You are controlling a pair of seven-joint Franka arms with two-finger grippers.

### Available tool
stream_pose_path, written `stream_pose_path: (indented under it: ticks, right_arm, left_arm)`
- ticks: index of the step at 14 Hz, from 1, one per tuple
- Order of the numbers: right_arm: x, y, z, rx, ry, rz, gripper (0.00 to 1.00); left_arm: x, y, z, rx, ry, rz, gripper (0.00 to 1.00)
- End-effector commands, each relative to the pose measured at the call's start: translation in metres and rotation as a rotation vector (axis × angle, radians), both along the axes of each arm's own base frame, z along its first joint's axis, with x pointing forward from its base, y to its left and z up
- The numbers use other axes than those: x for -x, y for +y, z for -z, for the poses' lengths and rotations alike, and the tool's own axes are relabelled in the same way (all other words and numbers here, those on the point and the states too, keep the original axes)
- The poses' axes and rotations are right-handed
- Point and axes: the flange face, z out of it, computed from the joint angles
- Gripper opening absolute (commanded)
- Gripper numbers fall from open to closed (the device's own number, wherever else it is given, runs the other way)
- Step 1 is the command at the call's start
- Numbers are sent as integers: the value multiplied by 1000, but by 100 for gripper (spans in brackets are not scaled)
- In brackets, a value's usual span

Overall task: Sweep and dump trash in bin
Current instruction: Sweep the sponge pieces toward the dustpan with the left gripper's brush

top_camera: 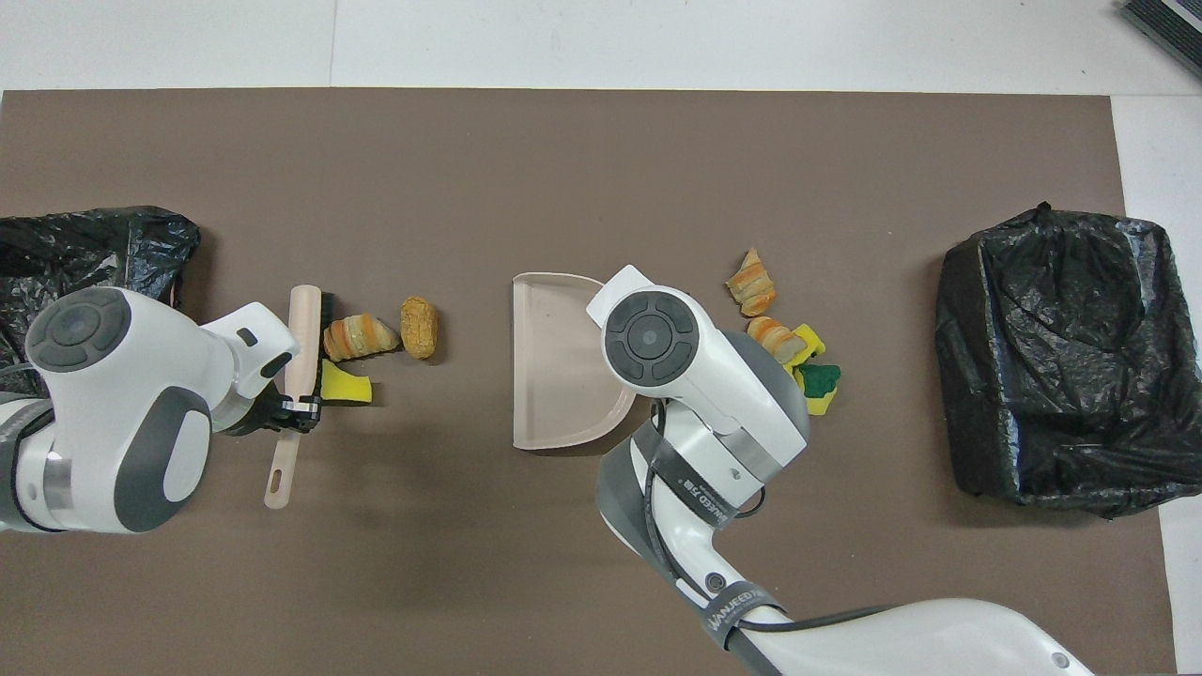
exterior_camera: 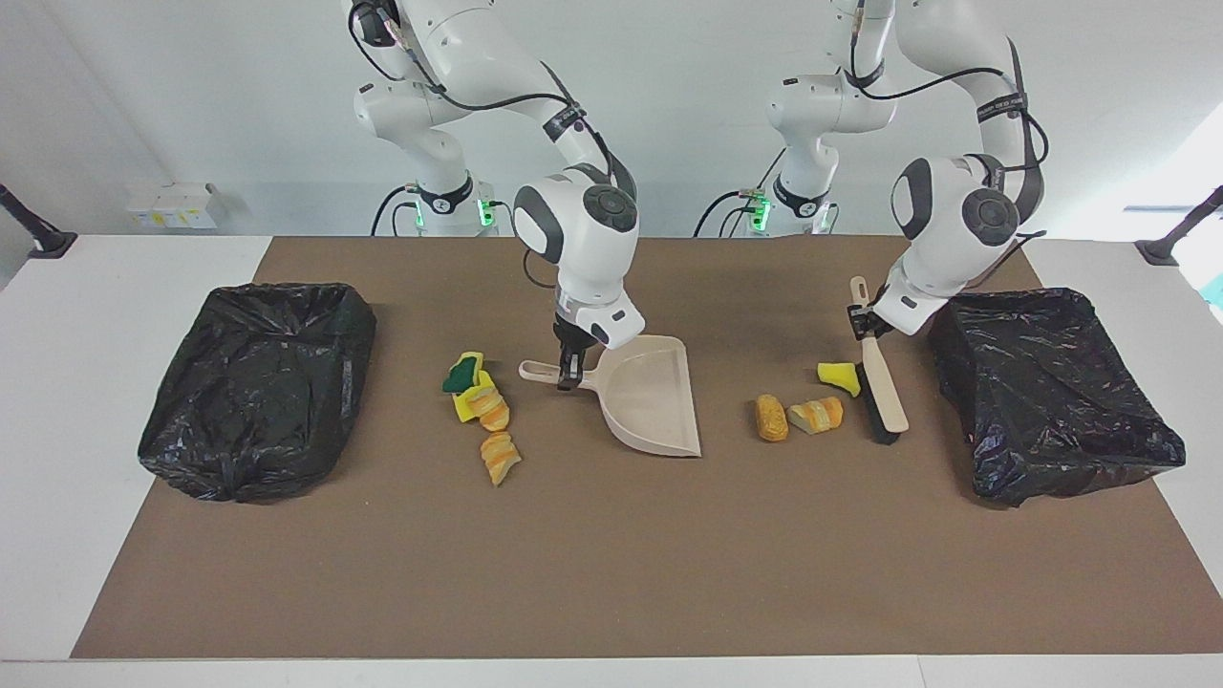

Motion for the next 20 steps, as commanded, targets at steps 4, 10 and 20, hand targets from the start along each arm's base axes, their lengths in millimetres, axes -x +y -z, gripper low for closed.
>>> stream_pose_path:
  ticks: [4, 10, 20]
  right_arm:
    - [1, 17, 12, -41, -19, 53, 0]
    - [4, 26, 20, -71, -10, 65, 0]
    - [5, 23, 23, -55, 5, 70, 0]
  left_arm:
    - [16, -83, -3, 60, -54, -26, 0]
    - [45, -155, -1, 105, -39, -7, 0]
    - [49, -214, -22, 136, -61, 15, 0]
